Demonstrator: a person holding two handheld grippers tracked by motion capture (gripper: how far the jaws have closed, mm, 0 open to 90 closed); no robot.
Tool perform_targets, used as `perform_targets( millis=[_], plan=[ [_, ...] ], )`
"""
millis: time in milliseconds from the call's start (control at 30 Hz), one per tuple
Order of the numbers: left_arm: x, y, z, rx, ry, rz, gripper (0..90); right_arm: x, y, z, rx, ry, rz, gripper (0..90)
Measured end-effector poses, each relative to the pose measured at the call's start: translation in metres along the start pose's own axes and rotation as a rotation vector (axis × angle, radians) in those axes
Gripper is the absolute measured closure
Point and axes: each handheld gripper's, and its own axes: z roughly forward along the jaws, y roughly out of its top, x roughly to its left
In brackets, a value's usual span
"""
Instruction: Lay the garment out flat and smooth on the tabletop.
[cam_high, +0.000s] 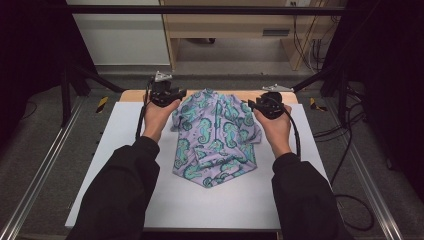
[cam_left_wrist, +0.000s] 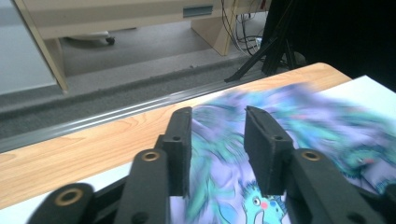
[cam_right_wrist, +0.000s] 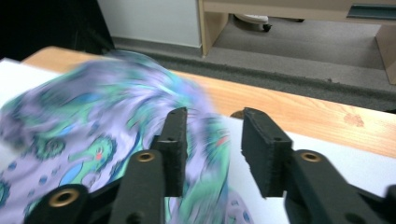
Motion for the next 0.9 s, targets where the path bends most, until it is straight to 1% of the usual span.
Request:
perform_targets(
  millis=[33,100,167,300,367,400,467,500,533,600,633,700,733,767,800,900],
  plan=[
    [-0.002,-0.003,-0.006,-0.01,0.001,-0.001,58.8,0.002,-0.002,-0.004,0.002,-0.004,-0.015,56.4],
    [-0.007,-0.011,-0.017,-0.024,-0.005,-0.005,55.5,0.006,-0.006,-0.013,0.001,0.006,-0.031,52.7],
    [-0.015,-0.023,-0.033,-0.046,-0.004,-0.002,49.2,0.012,-0.013,-0.027,-0.007,0.022,-0.041,50.0],
    [-0.028,-0.044,-0.059,-0.088,0.004,0.016,42.2,0.022,-0.027,-0.052,-0.009,0.064,-0.045,44.8],
    [-0.033,-0.055,-0.071,-0.107,-0.006,0.006,38.0,0.026,-0.035,-0.063,-0.015,0.08,-0.046,42.6],
    [-0.036,-0.061,-0.077,-0.112,-0.009,0.011,35.6,0.028,-0.039,-0.068,-0.018,0.084,-0.048,41.4],
    [-0.04,-0.074,-0.087,-0.118,-0.021,0.005,30.5,0.031,-0.045,-0.077,-0.019,0.098,-0.044,38.2],
    [-0.041,-0.08,-0.092,-0.112,-0.023,0.007,27.1,0.033,-0.048,-0.081,-0.023,0.108,-0.04,37.8],
    [-0.042,-0.085,-0.097,-0.109,-0.016,0.01,23.0,0.034,-0.051,-0.084,-0.024,0.116,-0.04,36.5],
    [-0.044,-0.095,-0.107,-0.112,-0.003,0.013,15.8,0.037,-0.056,-0.09,-0.027,0.128,-0.047,34.3],
    [-0.044,-0.1,-0.112,-0.115,-0.002,0.011,12.5,0.038,-0.059,-0.093,-0.023,0.136,-0.059,32.2],
    [-0.043,-0.11,-0.124,-0.142,0.0,0.005,11.4,0.043,-0.065,-0.097,-0.011,0.124,-0.102,26.7],
    [-0.043,-0.115,-0.129,-0.151,0.009,0.011,11.2,0.046,-0.068,-0.099,-0.01,0.117,-0.115,24.6],
    [-0.043,-0.12,-0.133,-0.15,0.016,0.027,10.3,0.047,-0.071,-0.102,-0.011,0.119,-0.12,22.9],
    [-0.043,-0.125,-0.137,-0.155,0.018,0.031,9.5,0.049,-0.073,-0.104,-0.013,0.122,-0.121,21.8],
    [-0.043,-0.14,-0.145,-0.163,0.021,0.027,8.6,0.053,-0.079,-0.109,-0.016,0.129,-0.13,20.2]
  ],
)
